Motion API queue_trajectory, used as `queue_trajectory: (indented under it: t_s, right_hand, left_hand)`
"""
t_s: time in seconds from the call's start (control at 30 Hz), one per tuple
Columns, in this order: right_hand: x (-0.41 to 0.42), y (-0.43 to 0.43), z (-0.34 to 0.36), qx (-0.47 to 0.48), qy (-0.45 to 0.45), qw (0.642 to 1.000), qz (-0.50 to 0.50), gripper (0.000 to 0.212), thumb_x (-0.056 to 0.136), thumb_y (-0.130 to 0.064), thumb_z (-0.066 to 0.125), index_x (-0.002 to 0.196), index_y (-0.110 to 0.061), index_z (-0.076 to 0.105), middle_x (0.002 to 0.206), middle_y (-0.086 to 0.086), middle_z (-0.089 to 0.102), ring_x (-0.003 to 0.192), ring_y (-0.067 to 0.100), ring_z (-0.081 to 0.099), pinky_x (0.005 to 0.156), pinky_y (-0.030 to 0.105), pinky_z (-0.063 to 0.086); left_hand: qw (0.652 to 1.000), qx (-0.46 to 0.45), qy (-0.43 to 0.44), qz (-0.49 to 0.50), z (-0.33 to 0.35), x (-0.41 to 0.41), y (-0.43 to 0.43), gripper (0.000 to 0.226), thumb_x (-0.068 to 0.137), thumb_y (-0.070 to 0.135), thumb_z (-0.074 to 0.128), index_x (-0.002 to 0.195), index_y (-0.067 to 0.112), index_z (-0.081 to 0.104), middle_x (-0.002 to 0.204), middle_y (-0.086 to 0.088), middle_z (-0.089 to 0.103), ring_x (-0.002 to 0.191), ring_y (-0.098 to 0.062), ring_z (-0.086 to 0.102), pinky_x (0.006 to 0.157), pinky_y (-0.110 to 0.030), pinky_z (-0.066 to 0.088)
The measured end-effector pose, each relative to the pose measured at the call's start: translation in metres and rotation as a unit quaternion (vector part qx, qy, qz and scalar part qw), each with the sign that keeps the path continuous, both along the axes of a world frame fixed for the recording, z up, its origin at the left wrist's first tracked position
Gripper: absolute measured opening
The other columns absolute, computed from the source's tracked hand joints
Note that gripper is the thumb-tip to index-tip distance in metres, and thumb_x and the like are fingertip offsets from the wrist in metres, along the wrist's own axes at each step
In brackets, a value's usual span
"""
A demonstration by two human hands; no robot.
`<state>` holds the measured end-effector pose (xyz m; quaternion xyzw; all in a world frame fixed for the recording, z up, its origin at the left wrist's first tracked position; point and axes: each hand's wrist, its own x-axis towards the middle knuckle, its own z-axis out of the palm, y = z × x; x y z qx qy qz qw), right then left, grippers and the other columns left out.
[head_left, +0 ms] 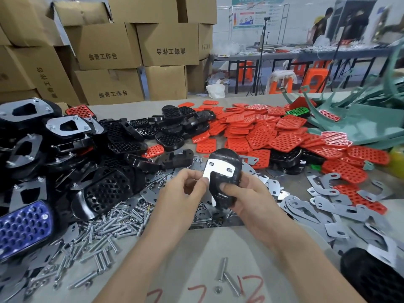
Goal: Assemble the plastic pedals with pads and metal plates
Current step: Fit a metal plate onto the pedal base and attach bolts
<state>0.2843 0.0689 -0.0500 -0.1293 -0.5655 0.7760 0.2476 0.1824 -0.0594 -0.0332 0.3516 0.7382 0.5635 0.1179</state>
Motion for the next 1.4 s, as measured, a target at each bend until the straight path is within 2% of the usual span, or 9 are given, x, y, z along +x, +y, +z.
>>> queue_trajectory:
  t_s: [0.17, 0.23, 0.37, 0.5, 0.7, 0.9, 1.03, 1.27, 1.4]
  right_hand:
    - [0.001, 0.001, 0.000, -0.031, 0.021, 0.999, 0.019, 0.029, 0.096, 0.012, 0.050, 0.113, -0.002, 0.070, 0.108, 0.017, 0.076, 0.095, 0.026, 0.075, 0.079, 0.032, 0.062]
    - [0.001, 0.001, 0.000, -0.028, 0.022, 0.999, 0.025, 0.029, 0.097, 0.011, 0.051, 0.113, -0.003, 0.070, 0.105, 0.014, 0.077, 0.093, 0.024, 0.075, 0.075, 0.031, 0.061]
    - [0.000, 0.000, -0.001, 0.001, 0.011, 1.000, 0.024, 0.028, 0.097, 0.009, 0.053, 0.114, -0.006, 0.070, 0.105, 0.013, 0.077, 0.092, 0.025, 0.075, 0.072, 0.032, 0.060]
    - [0.000, 0.001, -0.002, 0.000, 0.010, 1.000, 0.030, 0.029, 0.096, 0.008, 0.055, 0.116, -0.006, 0.070, 0.110, 0.017, 0.076, 0.095, 0.029, 0.075, 0.074, 0.035, 0.061]
    - [0.000, 0.001, -0.002, -0.004, 0.017, 0.999, 0.040, 0.032, 0.096, 0.009, 0.053, 0.113, -0.010, 0.072, 0.107, 0.012, 0.077, 0.094, 0.027, 0.075, 0.075, 0.033, 0.060]
    - [-0.001, -0.001, -0.004, -0.018, 0.009, 0.999, 0.032, 0.032, 0.098, 0.007, 0.054, 0.118, -0.012, 0.069, 0.113, 0.008, 0.077, 0.096, 0.020, 0.075, 0.072, 0.028, 0.059]
    - [-0.002, -0.005, -0.004, 0.010, 0.003, 0.999, 0.030, 0.033, 0.099, 0.006, 0.053, 0.119, -0.017, 0.067, 0.110, 0.002, 0.078, 0.094, 0.014, 0.075, 0.070, 0.025, 0.057]
    - [-0.005, -0.016, -0.001, 0.042, -0.007, 0.998, 0.047, 0.031, 0.104, -0.006, 0.055, 0.128, -0.024, 0.062, 0.119, 0.000, 0.074, 0.105, 0.016, 0.071, 0.091, 0.040, 0.059]
    - [-0.004, -0.020, 0.000, 0.021, 0.004, 0.998, 0.063, 0.027, 0.104, -0.011, 0.058, 0.127, -0.023, 0.066, 0.112, 0.002, 0.075, 0.097, 0.014, 0.072, 0.082, 0.036, 0.062]
  left_hand:
    - [0.995, -0.052, 0.076, 0.030, -0.002, 0.003, 0.000, 0.021, 0.095, 0.047, 0.058, 0.081, 0.034, 0.066, 0.105, 0.021, 0.057, 0.092, 0.008, 0.059, 0.075, -0.025, 0.042]
    - [0.998, -0.045, 0.037, 0.004, -0.002, 0.002, 0.000, 0.021, 0.097, 0.044, 0.057, 0.084, 0.030, 0.065, 0.098, 0.018, 0.066, 0.088, 0.005, 0.062, 0.081, -0.030, 0.048]
    - [0.997, -0.015, -0.055, -0.052, 0.001, -0.002, -0.001, 0.018, 0.099, 0.033, 0.058, 0.093, 0.017, 0.063, 0.074, 0.008, 0.072, 0.070, -0.007, 0.066, 0.077, -0.040, 0.059]
    - [0.998, -0.015, -0.034, -0.058, 0.001, -0.007, -0.004, 0.018, 0.099, 0.036, 0.057, 0.093, 0.020, 0.061, 0.070, 0.010, 0.069, 0.066, -0.008, 0.063, 0.076, -0.039, 0.057]
    - [0.998, -0.001, -0.050, -0.045, -0.002, -0.001, 0.000, 0.018, 0.101, 0.035, 0.054, 0.094, 0.020, 0.060, 0.067, 0.013, 0.065, 0.062, -0.007, 0.059, 0.062, -0.020, 0.053]
    - [1.000, 0.005, 0.002, -0.012, -0.007, 0.007, 0.005, 0.021, 0.102, 0.042, 0.047, 0.095, 0.024, 0.054, 0.065, 0.019, 0.060, 0.054, -0.002, 0.048, 0.051, -0.012, 0.037]
    - [1.000, 0.003, 0.027, 0.015, -0.007, 0.009, 0.005, 0.027, 0.103, 0.044, 0.043, 0.094, 0.020, 0.053, 0.064, 0.020, 0.059, 0.054, 0.001, 0.047, 0.053, -0.013, 0.040]
    - [0.998, 0.017, 0.031, 0.045, 0.000, 0.005, 0.007, 0.032, 0.103, 0.046, 0.040, 0.092, 0.018, 0.050, 0.061, 0.021, 0.060, 0.057, -0.002, 0.049, 0.054, -0.018, 0.036]
    - [0.997, 0.032, 0.052, 0.051, 0.000, 0.006, 0.004, 0.029, 0.103, 0.047, 0.039, 0.091, 0.022, 0.047, 0.059, 0.015, 0.060, 0.055, -0.003, 0.051, 0.052, -0.016, 0.037]
